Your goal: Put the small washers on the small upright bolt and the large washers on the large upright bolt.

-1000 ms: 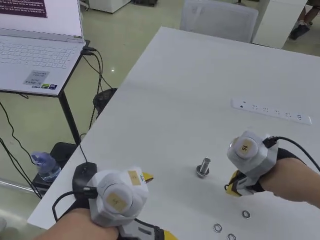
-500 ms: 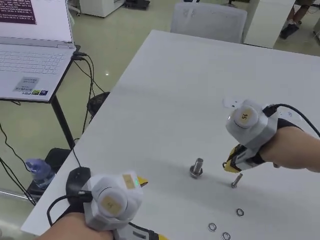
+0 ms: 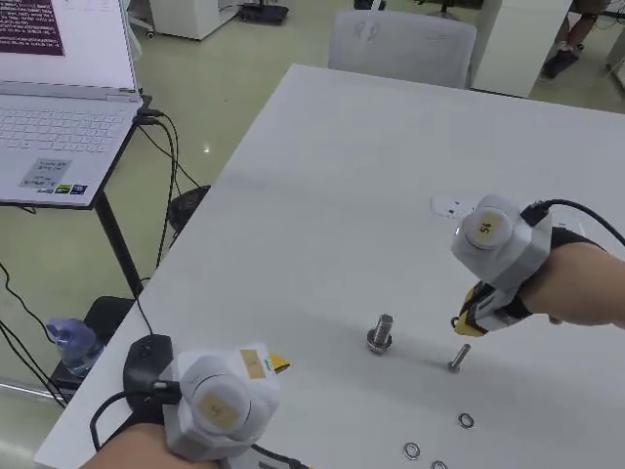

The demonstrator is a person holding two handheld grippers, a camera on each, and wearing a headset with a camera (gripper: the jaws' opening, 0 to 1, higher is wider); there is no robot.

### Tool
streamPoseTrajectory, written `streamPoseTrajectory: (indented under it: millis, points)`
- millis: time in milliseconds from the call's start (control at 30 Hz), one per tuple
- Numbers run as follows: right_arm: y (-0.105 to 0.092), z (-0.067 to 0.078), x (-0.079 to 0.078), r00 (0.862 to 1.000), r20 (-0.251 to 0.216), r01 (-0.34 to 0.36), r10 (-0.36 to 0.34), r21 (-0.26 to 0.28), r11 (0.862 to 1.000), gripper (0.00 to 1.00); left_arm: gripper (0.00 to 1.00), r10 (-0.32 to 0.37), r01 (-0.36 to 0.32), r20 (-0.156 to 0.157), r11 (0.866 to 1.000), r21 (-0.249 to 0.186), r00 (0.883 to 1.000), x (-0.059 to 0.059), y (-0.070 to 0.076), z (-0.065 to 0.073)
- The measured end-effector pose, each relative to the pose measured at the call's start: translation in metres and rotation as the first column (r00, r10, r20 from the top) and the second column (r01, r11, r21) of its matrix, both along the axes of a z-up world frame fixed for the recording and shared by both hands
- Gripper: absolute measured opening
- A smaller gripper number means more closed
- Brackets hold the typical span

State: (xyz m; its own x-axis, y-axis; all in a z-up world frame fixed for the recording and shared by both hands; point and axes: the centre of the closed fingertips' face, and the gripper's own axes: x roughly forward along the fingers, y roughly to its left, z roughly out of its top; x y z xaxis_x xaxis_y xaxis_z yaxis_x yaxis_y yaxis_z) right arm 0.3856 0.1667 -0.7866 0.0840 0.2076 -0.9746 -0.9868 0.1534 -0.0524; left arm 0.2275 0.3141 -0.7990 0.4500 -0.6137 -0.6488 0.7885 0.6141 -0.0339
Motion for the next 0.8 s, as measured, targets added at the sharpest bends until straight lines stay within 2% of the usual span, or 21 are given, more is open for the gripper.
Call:
streamPoseTrajectory:
  millis: [167, 267, 500, 800]
  points:
    - [-0.013, -0.002, 0.001, 0.999, -0.005, 0.035, -0.035, -0.001, 0.999, 0.12, 0.84, -0.006, 0.006, 0.001, 1.000, 0.004, 1.000, 0.000, -0.001, 0.001]
    - [-0.017, -0.008, -0.005, 0.999, -0.015, 0.042, -0.042, 0.008, 0.999, 0.12, 0.83, -0.008, 0.008, -0.002, 1.000, 0.009, 1.000, 0.000, 0.000, 0.000]
    - [-0.021, -0.023, -0.009, 0.998, -0.029, 0.060, -0.059, 0.016, 0.998, 0.12, 0.83, -0.014, 0.014, -0.003, 1.000, 0.020, 1.000, -0.001, 0.001, 0.000]
    - [-0.017, -0.026, -0.007, 0.998, -0.016, 0.069, -0.068, 0.036, 0.997, 0.12, 0.83, -0.024, 0.025, -0.010, 0.999, 0.022, 1.000, -0.002, -0.001, -0.002]
